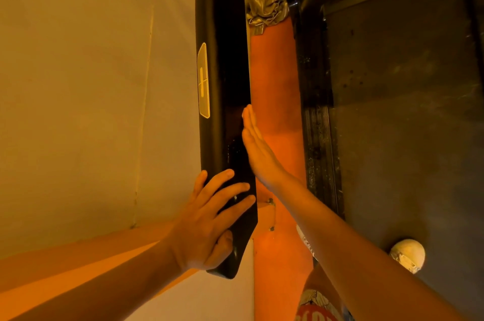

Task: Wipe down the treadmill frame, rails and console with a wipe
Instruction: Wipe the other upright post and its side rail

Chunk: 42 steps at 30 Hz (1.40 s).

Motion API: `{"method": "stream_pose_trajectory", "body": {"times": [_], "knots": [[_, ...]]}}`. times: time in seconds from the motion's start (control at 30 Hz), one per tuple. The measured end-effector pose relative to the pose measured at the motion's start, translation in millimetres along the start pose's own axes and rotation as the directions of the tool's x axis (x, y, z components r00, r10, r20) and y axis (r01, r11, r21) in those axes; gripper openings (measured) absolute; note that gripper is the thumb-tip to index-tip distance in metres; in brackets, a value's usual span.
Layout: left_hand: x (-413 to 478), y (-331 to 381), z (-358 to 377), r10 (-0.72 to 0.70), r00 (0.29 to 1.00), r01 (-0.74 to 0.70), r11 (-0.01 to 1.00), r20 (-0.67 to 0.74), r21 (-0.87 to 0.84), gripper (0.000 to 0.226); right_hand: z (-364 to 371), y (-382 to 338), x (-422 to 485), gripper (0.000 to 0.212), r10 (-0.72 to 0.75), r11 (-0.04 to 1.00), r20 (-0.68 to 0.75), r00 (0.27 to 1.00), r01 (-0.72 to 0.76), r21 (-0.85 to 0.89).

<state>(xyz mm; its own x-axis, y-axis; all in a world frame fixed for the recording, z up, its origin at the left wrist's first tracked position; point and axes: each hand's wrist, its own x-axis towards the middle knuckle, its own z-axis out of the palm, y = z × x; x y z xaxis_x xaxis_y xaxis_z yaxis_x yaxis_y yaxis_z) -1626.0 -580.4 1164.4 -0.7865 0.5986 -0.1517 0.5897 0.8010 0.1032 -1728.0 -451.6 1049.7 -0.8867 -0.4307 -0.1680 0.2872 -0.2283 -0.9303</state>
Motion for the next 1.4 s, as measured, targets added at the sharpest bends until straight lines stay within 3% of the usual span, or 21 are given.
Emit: {"method": "stream_pose_trajectory", "body": {"times": [0.1,0.23,0.47,0.67,0.9,1.1,1.27,1.4], "knots": [[-1,0,1,-0.007,1.0,0.007,1.0,-0.007,-0.007,0.057,1,-19,10,0.063,0.021,0.999,-0.013,1.0,-0.021,0.034],[0,-1,2,0.005,1.0,-0.005,1.0,-0.019,-0.011,0.057,6,-29,5,0.055,-0.145,0.989,0.068,0.987,0.145,0.01],[-1,-1,2,0.0,1.0,0.0,1.0,0.0,-0.001,0.058,-2,-17,6,0.064,0.052,0.999,-0.006,0.999,-0.052,0.005],[-1,-1,3,0.001,1.0,-0.002,1.0,-0.02,-0.021,0.054,12,-15,-31,0.056,-0.148,0.989,0.163,0.975,0.142,0.051],[-1,0,1,-0.021,1.0,0.021,1.0,-0.008,-0.012,0.057,-3,-7,-17,0.074,0.04,0.993,0.106,0.994,-0.051,0.107],[0,-1,3,-0.008,1.0,0.008,1.0,-0.02,-0.017,0.055,6,-10,-25,0.057,-0.088,0.991,0.143,0.986,0.072,0.109],[0,-2,2,-0.009,1.0,0.009,1.0,-0.015,-0.024,0.054,3,-9,-22,0.054,-0.041,0.996,0.106,0.993,0.032,0.087],[1,-1,3,0.0,0.998,-0.003,0.999,-0.056,-0.046,0.052,14,-17,-34,0.053,-0.09,0.989,0.13,0.987,0.073,0.125]]}}
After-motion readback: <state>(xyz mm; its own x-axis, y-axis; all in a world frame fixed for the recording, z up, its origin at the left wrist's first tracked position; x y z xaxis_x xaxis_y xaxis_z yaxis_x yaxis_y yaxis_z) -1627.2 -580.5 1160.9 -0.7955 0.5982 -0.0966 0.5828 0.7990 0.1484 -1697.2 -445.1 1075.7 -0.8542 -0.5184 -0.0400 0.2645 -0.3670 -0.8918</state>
